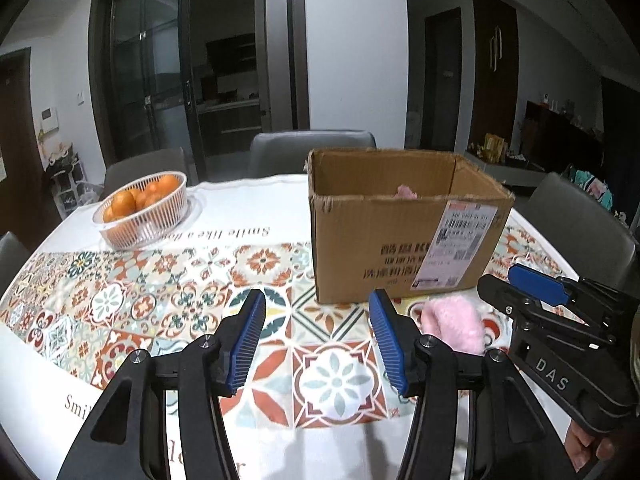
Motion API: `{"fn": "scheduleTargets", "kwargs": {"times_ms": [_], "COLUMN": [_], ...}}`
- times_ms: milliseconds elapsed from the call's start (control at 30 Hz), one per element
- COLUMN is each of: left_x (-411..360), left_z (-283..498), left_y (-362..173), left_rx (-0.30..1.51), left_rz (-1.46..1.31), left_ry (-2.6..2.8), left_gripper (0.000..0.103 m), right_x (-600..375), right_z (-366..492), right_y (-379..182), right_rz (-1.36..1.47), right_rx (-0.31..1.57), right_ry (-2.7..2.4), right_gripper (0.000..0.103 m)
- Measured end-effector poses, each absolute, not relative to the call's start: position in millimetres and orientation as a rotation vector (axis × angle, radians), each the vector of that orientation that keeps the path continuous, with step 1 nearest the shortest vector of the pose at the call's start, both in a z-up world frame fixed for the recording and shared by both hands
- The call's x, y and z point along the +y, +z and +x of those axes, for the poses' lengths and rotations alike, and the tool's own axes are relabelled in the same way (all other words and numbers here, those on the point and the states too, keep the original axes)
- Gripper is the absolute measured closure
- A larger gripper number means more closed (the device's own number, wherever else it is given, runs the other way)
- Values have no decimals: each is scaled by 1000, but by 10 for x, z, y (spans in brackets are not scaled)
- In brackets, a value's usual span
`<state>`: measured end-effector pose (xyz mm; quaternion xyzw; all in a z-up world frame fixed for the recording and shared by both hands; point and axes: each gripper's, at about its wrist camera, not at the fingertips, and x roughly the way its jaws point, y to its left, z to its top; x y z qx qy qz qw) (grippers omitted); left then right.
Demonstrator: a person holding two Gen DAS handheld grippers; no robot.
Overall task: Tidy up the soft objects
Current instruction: 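Move the right tool down toward the pink fuzzy sock beside the box, then close the right tool on the pink fuzzy sock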
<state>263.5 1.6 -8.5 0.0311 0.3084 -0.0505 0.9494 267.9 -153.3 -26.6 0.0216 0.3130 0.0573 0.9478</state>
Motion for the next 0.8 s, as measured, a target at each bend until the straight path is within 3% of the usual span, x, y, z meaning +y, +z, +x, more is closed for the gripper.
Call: {"fn": "scheduleTargets", "kwargs": {"times_ms": [800], "left_x": [38], "left_z": [2757], "left_y": [-684], "left_rx": [793], "left_rz": [79], "left_ry": [-77], "left_gripper": [46], "right_x": [-1413], "right_z": [2953], "right_y": [-976], "right_rz": [-15], "right_rx": [839], "right_ry": [119], "right_gripper": [68]}}
